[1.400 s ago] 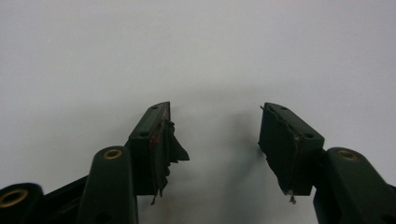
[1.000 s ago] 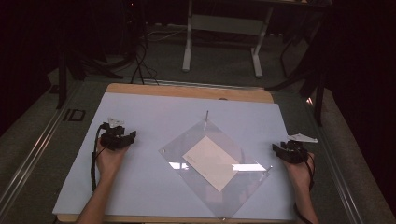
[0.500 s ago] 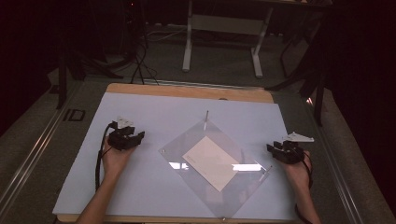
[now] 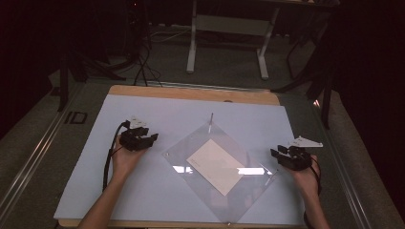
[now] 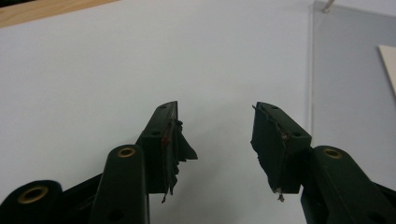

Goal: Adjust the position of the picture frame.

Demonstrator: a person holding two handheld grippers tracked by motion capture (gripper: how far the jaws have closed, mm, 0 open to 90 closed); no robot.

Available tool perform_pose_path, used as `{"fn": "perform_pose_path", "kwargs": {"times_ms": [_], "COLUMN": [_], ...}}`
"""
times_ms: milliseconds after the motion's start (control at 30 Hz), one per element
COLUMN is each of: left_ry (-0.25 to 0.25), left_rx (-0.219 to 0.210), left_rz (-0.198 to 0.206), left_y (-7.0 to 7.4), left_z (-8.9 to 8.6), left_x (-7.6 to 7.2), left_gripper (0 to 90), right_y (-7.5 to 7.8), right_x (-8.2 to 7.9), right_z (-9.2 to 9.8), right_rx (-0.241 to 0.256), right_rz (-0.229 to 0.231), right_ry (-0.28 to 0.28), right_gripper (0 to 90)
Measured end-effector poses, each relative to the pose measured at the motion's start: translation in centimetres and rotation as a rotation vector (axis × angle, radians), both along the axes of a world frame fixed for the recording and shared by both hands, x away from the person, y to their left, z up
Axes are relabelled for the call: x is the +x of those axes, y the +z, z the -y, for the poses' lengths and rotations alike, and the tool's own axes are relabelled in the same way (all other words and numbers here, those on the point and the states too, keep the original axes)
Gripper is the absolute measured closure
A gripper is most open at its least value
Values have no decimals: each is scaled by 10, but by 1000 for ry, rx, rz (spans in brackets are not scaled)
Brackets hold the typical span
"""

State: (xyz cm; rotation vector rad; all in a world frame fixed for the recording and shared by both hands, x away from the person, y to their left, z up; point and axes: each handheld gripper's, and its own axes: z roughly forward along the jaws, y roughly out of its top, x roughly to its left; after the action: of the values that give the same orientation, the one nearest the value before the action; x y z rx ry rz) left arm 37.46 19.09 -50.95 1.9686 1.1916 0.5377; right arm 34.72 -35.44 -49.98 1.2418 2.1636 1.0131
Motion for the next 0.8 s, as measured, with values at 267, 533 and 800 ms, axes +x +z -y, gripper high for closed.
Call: {"fn": "perform_pose_path", "kwargs": {"times_ms": [267,533,800], "left_ry": [-33,-69,-97], "left_rx": [-30,-41,-58], "left_rz": [-4,-19,-26], "left_y": [2,-1,-3], "left_z": [11,23,38], "left_x": [9,17,26], "left_gripper": [512,512,512], "right_y": [2,6,10], "right_x": [-9,-16,-24], "right_z": [-4,-8,-12], "right_rx": [37,66,102], "right_rz": [-5,-1,1], "right_ry": [30,53,89], "right_gripper": [594,588,583]}}
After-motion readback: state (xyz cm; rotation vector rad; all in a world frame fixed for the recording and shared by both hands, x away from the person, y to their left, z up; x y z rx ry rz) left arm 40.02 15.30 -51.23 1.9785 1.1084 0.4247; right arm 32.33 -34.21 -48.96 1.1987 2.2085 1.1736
